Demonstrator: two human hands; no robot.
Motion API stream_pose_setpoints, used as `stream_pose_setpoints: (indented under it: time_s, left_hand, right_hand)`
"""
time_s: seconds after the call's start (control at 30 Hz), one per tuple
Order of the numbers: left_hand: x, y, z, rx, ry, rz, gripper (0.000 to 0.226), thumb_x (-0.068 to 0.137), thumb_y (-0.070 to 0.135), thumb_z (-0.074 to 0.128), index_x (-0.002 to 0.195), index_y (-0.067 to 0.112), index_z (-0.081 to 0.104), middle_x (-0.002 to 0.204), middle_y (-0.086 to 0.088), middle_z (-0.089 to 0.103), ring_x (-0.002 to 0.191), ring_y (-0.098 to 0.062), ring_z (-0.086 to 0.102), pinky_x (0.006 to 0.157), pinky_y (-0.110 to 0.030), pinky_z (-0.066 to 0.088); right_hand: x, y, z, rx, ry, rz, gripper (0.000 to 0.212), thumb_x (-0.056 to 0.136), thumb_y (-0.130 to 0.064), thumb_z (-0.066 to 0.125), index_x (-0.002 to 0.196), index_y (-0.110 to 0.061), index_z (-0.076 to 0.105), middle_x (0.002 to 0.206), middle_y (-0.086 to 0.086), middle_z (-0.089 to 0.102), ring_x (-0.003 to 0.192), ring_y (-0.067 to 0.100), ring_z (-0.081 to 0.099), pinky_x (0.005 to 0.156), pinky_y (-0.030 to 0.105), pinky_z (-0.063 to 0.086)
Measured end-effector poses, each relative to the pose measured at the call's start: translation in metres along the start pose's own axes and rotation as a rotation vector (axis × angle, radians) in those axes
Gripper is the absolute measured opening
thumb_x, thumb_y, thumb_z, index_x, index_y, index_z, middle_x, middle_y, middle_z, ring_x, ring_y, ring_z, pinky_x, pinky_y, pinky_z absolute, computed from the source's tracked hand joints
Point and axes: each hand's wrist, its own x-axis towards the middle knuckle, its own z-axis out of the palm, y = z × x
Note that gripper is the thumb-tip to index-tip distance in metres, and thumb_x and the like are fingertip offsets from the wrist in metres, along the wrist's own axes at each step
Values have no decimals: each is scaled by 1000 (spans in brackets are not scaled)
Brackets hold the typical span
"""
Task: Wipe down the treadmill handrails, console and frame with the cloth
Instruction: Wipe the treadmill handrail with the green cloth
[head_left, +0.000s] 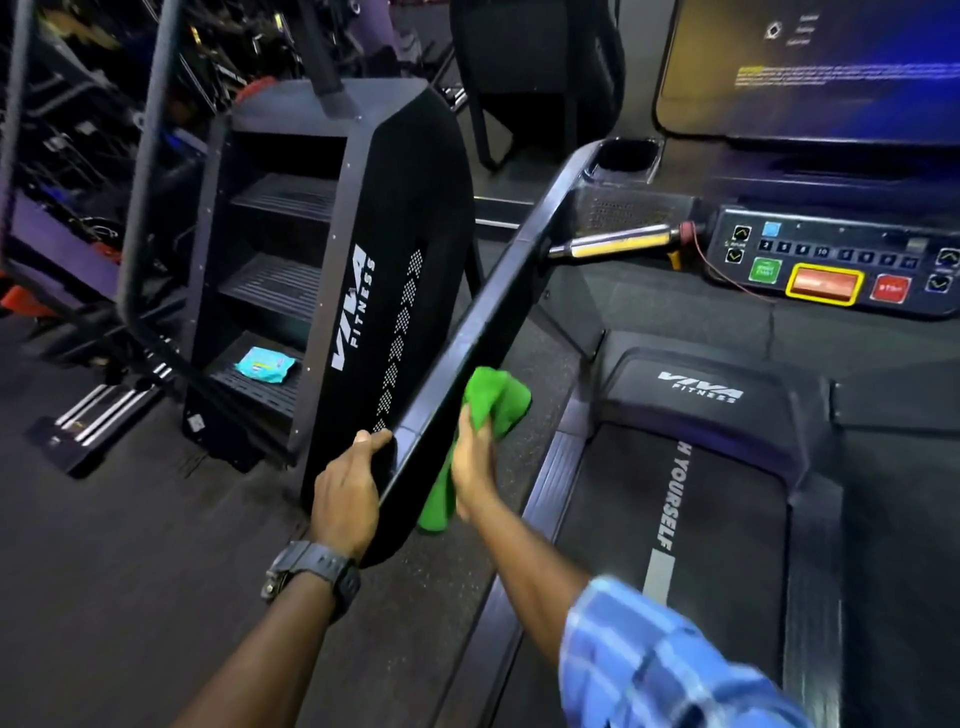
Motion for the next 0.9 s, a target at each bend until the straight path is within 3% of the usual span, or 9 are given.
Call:
stream_pose_setpoints:
  time_s: [0.1,0.2,0.3,0.4,0.47,0.6,0.67,0.8,0.9]
  left_hand:
    - [1,5,4,-2,12,1,46,102,35,25,118,24,66,135,2,54,119,-2,42,96,-22,28]
    - [5,3,8,-26,32,11,46,102,35,25,117,22,67,131,4,58,121,-3,45,97,-22,30]
    - [7,3,10,-60,38,19,45,103,32,26,116,20,67,127,4,61,119,-3,47,97,-20,31]
    - [4,5,10,-45,34,43,44,103,29,26,119,19,65,129,4,58,113,3,42,96,-17,28]
    - [3,5,11,-36,43,50,43,103,29,27,119,19,65,129,5,58,113,4,41,96,-16,27]
    - [6,4,11,-39,34,62,42,102,31,29,119,20,65,122,14,56,111,9,40,90,-3,25]
    - [10,7,13,-22,8,104,40,99,31,31,118,22,65,122,15,54,111,10,41,86,4,24]
    - [23,12,23,116,-76,161,35,99,27,41,127,15,59,137,2,54,127,-9,45,100,-12,25]
    - [38,20,31,285,-165,261,36,96,24,46,129,13,54,138,-3,53,126,-17,48,104,-25,33]
  right_hand:
    - [62,-52,7,-128,127,-84,60,98,-29,43,153,-13,24,162,2,19,150,19,12,123,34,5]
    - [44,-40,3,-311,-129,-373,61,99,-25,44,153,-27,15,159,-14,7,147,17,-11,119,25,-7]
    - [7,7,-25,-332,-270,-493,61,97,-26,44,150,-28,14,158,-12,10,150,18,-1,122,29,0]
    - [43,-18,-21,-185,-66,-224,64,94,-29,44,153,-12,24,159,1,23,148,18,21,122,41,16]
    - [87,-60,-6,-214,26,-127,59,98,-25,45,151,-10,27,161,7,20,150,25,13,123,42,7]
    - [94,-59,-6,-575,-190,-459,57,95,-27,50,149,-21,35,159,-8,26,149,30,-12,123,47,-1]
    - [62,-27,-34,-560,-335,-610,56,92,-24,51,147,-23,39,156,-10,31,150,29,-8,123,36,-1]
    - [81,-38,-46,-516,-296,-485,54,95,-33,46,147,-25,39,155,-8,34,149,30,13,123,43,7]
    - [105,-87,-25,-626,-218,-356,52,98,-19,51,148,-17,37,157,-1,32,149,31,5,122,41,-2]
